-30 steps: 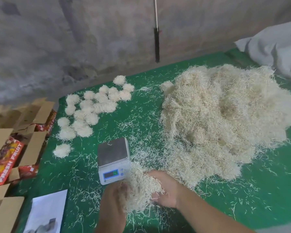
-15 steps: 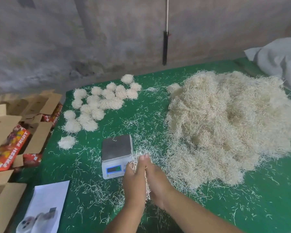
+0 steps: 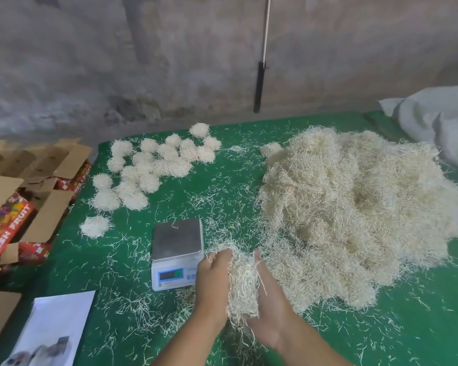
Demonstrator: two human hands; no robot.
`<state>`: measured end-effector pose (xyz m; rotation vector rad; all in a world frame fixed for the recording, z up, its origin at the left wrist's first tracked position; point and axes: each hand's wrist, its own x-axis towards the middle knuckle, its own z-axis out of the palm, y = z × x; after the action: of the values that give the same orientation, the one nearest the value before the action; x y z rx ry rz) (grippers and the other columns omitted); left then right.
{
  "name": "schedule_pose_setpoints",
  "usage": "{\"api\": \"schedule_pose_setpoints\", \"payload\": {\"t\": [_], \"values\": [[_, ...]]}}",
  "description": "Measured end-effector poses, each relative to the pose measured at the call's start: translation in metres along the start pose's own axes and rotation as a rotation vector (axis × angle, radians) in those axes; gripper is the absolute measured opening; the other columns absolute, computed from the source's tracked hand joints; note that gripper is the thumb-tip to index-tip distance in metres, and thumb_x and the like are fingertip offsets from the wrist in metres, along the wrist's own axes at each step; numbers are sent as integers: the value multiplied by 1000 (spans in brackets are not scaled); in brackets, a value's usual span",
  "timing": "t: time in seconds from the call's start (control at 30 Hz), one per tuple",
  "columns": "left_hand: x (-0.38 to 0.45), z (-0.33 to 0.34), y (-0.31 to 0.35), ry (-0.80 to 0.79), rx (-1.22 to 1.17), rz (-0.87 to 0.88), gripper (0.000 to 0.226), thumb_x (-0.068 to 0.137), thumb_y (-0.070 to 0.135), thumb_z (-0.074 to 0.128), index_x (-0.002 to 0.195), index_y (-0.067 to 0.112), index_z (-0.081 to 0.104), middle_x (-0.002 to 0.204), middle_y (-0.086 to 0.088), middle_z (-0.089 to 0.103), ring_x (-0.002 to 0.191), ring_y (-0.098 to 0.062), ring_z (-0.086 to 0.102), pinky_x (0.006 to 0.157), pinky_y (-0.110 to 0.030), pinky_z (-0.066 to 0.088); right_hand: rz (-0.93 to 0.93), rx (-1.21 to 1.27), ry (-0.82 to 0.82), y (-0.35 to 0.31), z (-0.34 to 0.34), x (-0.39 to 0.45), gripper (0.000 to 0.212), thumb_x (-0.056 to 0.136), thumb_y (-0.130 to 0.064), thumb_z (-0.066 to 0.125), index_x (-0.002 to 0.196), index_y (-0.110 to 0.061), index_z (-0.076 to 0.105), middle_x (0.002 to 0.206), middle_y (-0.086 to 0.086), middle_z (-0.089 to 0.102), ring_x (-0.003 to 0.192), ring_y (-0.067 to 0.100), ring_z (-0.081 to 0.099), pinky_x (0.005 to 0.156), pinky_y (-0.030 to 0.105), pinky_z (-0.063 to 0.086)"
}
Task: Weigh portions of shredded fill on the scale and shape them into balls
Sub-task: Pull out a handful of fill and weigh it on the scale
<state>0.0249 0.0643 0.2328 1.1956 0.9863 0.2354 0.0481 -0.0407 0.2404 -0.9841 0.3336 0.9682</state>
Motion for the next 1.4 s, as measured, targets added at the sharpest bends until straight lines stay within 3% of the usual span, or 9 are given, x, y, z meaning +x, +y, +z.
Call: {"api": "schedule_pose_setpoints", "payload": {"t": [0.1, 0.23, 0.5, 0.7, 0.83, 0.9, 1.1, 1.23, 1.4], "values": [[5, 2, -7, 20, 460, 342, 51, 87, 62, 47, 96, 14, 65, 103, -1, 61, 99, -15, 58, 83, -41, 47, 8, 15, -28, -6, 12, 1, 77, 73, -84, 69, 132, -34, 73, 130, 4, 75, 127, 23, 65, 117, 51, 42], [11, 2, 1, 128, 850, 605, 11, 102, 37, 41, 110, 31, 39, 134, 11, 32, 117, -4, 27, 92, -36, 31, 29, -10, -37, -12, 18, 11, 41, 87, -77, 61, 104, -43, 77, 87, -11, 81, 100, 12, 62, 118, 55, 31], [-8, 13, 25, -36, 182, 387, 38, 89, 79, 33, 110, 56, 54, 117, 24, 58, 112, 5, 56, 97, -34, 47, -152, -41, 55, -31, 48, 27, 19, 96, -31, 70, 85, -21, 82, 103, 19, 74, 101, 33, 73, 96, 44, 51], [-5, -4, 45, -54, -261, -214, 81, 84, 86, 48, 144, 33, 57, 143, -1, 61, 130, -22, 58, 114, -54, 40, -167, -138, 105, -48, 73, 32, 69, 93, -59, 64, 149, -20, 54, 158, 5, 50, 150, 39, 40, 122, 70, 23], [3, -29, 52, -279, -343, -474, 71, 98, 77, 38, 135, 24, 67, 125, -13, 74, 117, -38, 68, 101, -71, 45, -190, -255, 82, -54, 83, 33, 41, 87, -46, 70, 107, -12, 61, 95, 12, 67, 93, 27, 62, 89, 44, 47], [4, -36, 53, -324, -380, -482, 66, 102, 67, 38, 121, 17, 76, 120, -14, 76, 107, -40, 73, 96, -72, 48, -224, -331, 113, -52, 87, 39, 44, 91, -45, 70, 115, -9, 62, 78, 5, 63, 75, 23, 61, 77, 38, 49], [-1, -45, 86, -316, -459, -331, 36, 102, 42, 53, 115, 20, 78, 117, -10, 77, 96, -33, 77, 91, -64, 53, -441, -680, 139, -35, 102, 40, 65, 95, -62, 60, 147, -22, 53, 128, -8, 61, 117, 20, 58, 100, 38, 42], [1, -39, 111, -239, -498, -222, 36, 102, 54, 58, 113, 23, 75, 110, -6, 75, 102, -25, 73, 91, -42, 58, -663, -853, 129, -37, 117, 43, 29, 103, -50, 55, 85, -30, 65, 77, -17, 65, 71, -4, 60, 69, 25, 42], [10, -31, 128, -136, -434, -97, 36, 103, 52, 56, 109, 19, 70, 104, -6, 70, 99, -24, 70, 96, -42, 56, -825, -881, 106, -37, 132, 46, 28, 109, -44, 49, 87, -32, 60, 99, -12, 60, 96, 7, 58, 81, 27, 44]]}}
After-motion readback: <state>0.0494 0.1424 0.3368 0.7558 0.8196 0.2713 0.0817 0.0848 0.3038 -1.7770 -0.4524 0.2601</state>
